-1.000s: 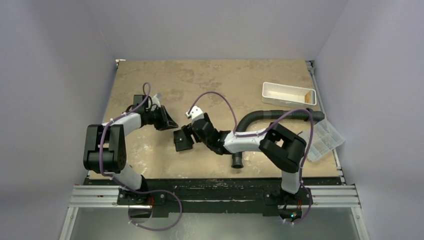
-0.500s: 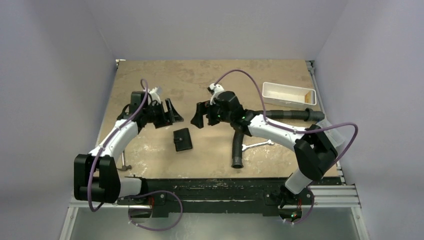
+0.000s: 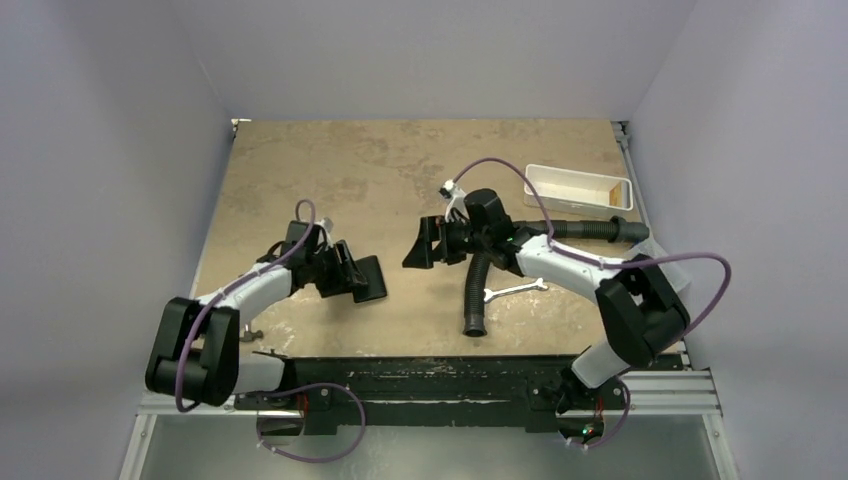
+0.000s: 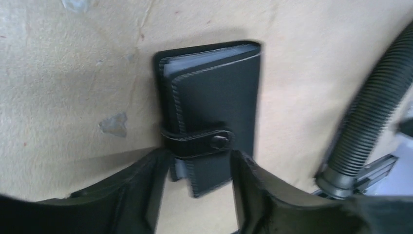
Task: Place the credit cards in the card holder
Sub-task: Move the card holder to the center of the board, then reset both arms
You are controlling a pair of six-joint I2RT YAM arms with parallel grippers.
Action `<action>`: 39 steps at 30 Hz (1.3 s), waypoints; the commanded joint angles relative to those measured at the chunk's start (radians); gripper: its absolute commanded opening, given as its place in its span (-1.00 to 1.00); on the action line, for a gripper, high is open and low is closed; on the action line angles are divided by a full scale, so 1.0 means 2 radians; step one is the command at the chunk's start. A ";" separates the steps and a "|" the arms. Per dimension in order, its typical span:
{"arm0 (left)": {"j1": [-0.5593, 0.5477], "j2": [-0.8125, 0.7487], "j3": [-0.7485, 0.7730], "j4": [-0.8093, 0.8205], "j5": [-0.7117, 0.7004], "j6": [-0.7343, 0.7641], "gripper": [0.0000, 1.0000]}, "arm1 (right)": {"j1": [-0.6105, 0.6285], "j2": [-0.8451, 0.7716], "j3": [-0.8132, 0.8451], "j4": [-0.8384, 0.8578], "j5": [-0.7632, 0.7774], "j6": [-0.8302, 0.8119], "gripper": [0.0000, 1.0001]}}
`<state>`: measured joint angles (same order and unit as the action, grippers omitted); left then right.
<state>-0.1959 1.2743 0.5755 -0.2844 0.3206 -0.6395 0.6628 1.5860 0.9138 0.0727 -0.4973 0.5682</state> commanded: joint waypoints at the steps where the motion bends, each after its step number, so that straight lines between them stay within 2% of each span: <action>1: -0.007 0.052 -0.028 0.091 0.021 -0.041 -0.06 | -0.026 -0.075 0.009 -0.002 -0.009 0.003 0.98; 3: -0.007 0.078 -0.029 0.128 0.035 -0.061 -0.18 | -0.037 -0.101 0.018 -0.021 0.010 -0.003 0.98; 7: -0.014 0.139 0.000 0.236 0.062 -0.115 -0.53 | -0.062 -0.138 0.046 -0.073 0.030 -0.028 0.98; 9: -0.028 0.181 0.030 0.288 0.064 -0.147 -0.59 | -0.068 -0.151 0.057 -0.094 0.041 -0.041 0.98; 17: -0.110 0.429 0.268 0.433 0.031 -0.253 -0.77 | -0.085 -0.194 0.071 -0.148 0.094 -0.068 0.98; 21: -0.124 0.524 0.391 0.440 -0.017 -0.266 -0.81 | -0.091 -0.220 0.068 -0.173 0.117 -0.072 0.98; 27: -0.123 0.586 0.506 0.418 -0.092 -0.261 -0.87 | -0.095 -0.251 0.070 -0.199 0.154 -0.078 0.98; 32: -0.121 0.659 0.621 0.409 -0.094 -0.263 -0.89 | -0.097 -0.260 0.082 -0.218 0.167 -0.082 0.98; 34: -0.120 0.682 0.674 0.373 -0.082 -0.249 -0.79 | -0.097 -0.264 0.085 -0.225 0.176 -0.083 0.98; 35: -0.118 0.689 0.706 0.351 -0.077 -0.238 -0.64 | -0.097 -0.266 0.088 -0.230 0.182 -0.083 0.98; 36: -0.115 0.690 0.719 0.331 -0.071 -0.226 -0.40 | -0.097 -0.269 0.090 -0.236 0.189 -0.083 0.98; 38: -0.105 0.673 0.723 0.300 -0.055 -0.208 0.01 | -0.098 -0.273 0.099 -0.246 0.204 -0.082 0.98; 39: -0.099 0.651 0.719 0.283 -0.043 -0.201 0.12 | -0.098 -0.276 0.105 -0.251 0.211 -0.082 0.98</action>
<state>-0.4347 2.6503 1.9610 0.4351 0.2001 -1.1358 0.4744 1.0733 1.0496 -0.3897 -0.1543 0.4202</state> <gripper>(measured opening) 0.468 0.987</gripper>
